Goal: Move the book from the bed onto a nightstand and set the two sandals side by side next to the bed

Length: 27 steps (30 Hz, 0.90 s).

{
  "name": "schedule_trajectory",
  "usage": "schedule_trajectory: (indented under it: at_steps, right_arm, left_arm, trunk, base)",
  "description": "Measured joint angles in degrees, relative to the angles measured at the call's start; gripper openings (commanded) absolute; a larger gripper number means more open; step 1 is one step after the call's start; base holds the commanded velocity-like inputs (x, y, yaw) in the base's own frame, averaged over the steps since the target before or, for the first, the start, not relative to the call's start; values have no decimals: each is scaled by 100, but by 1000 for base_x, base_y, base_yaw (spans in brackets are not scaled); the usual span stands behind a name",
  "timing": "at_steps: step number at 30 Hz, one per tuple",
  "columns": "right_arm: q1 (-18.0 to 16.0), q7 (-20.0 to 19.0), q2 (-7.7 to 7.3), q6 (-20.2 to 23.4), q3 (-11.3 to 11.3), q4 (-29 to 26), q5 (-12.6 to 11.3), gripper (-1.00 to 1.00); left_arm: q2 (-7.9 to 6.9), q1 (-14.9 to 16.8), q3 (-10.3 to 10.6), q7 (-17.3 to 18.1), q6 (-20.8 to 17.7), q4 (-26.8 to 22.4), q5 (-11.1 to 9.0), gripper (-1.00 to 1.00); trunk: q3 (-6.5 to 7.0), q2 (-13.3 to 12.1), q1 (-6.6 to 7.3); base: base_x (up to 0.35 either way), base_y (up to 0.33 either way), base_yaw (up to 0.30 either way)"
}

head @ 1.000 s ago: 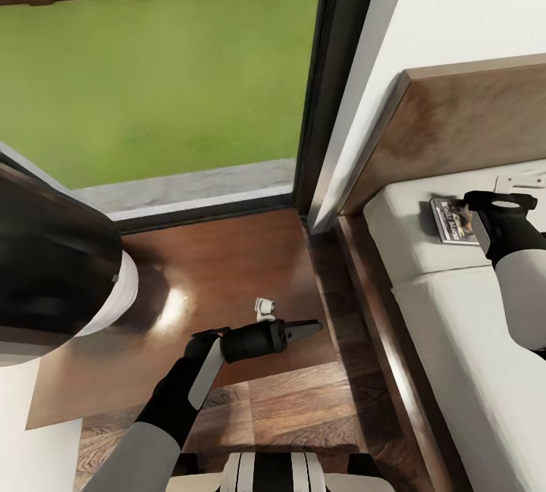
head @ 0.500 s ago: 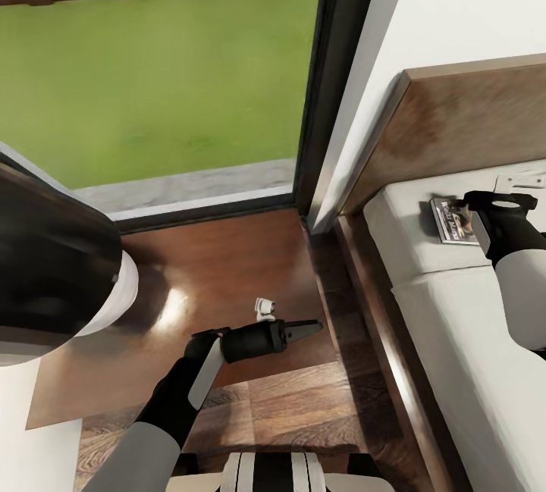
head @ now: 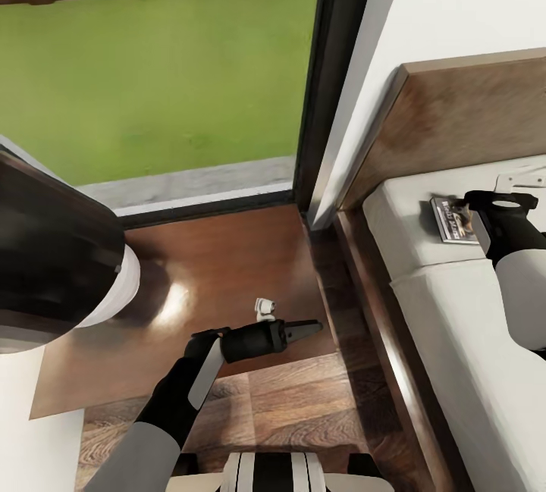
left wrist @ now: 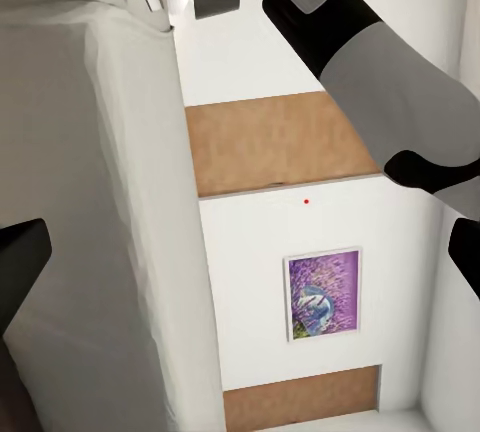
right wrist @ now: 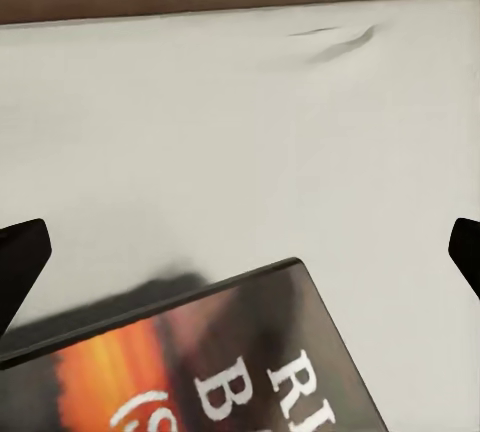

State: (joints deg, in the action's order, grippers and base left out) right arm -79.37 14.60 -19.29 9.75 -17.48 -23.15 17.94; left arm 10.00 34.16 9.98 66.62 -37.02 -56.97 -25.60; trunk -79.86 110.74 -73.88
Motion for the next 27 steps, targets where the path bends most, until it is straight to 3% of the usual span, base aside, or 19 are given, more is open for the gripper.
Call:
schedule_trajectory:
  at_steps: [27]
  right_arm:
    - [0, 0, 0, -2, 0, 0, 0, 100]
  left_arm:
    - [0, 0, -6, 0, -3, 0, 0, 100]
  trunk:
    - [0, 0, 0]
  base:
    - [0, 0, 0]
